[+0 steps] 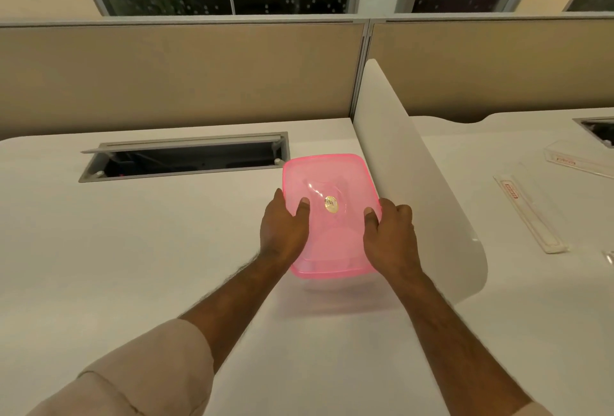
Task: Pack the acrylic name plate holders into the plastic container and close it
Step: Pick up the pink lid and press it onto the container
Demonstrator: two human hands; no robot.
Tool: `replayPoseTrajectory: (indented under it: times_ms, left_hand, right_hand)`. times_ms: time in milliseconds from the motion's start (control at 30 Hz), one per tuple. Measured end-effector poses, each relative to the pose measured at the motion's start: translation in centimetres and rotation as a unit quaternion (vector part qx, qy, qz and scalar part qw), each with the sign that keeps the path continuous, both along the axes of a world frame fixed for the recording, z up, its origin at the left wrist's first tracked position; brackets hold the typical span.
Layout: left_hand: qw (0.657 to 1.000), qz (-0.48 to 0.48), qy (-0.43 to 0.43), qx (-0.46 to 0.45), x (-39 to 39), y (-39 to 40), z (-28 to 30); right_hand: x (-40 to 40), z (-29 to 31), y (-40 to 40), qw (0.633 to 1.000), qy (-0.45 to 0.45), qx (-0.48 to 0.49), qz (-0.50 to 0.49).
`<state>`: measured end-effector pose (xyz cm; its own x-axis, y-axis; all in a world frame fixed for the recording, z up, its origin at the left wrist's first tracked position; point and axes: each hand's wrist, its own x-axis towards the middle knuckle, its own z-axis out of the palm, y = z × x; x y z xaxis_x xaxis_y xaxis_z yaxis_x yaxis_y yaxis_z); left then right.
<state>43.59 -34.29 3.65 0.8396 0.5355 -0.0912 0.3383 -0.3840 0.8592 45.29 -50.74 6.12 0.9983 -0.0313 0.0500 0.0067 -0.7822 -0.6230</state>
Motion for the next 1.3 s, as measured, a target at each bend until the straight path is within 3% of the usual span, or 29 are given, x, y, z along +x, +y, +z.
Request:
replayPoseTrajectory:
  times_ms: [200,367,733,967,1300]
  left_hand:
    - [0.999,-0.004,0.035,0.039,-0.1,-0.1,-0.9]
    - [0.997,0.02,0.03,0.07,0.1,-0.3,-0.2]
    - [0.998,0.048,0.044,-0.023,4.8,2.1,0.5]
    - [0.967,0.107,0.031,-0.227,8.0,4.0,0.4]
    - [0.972,0.091,-0.007,-0.216,7.9,4.2,-0.7]
  right_hand:
    - [-0.1,-1.4,-0.4,0.996,0.062,-0.032,-0.055]
    - [-0.1,-1.7,-0.7,0.999,-0.008,0.019,-0.047]
    - [0.3,-2.2,-0.9,1.0,0.007,0.002,-0.031]
    - [0.8,-2.3,-1.1,0.999,0.025,-0.031,-0.014]
    - [6.0,-0.9,1.1,0.995,0.082,-0.041,-0.024]
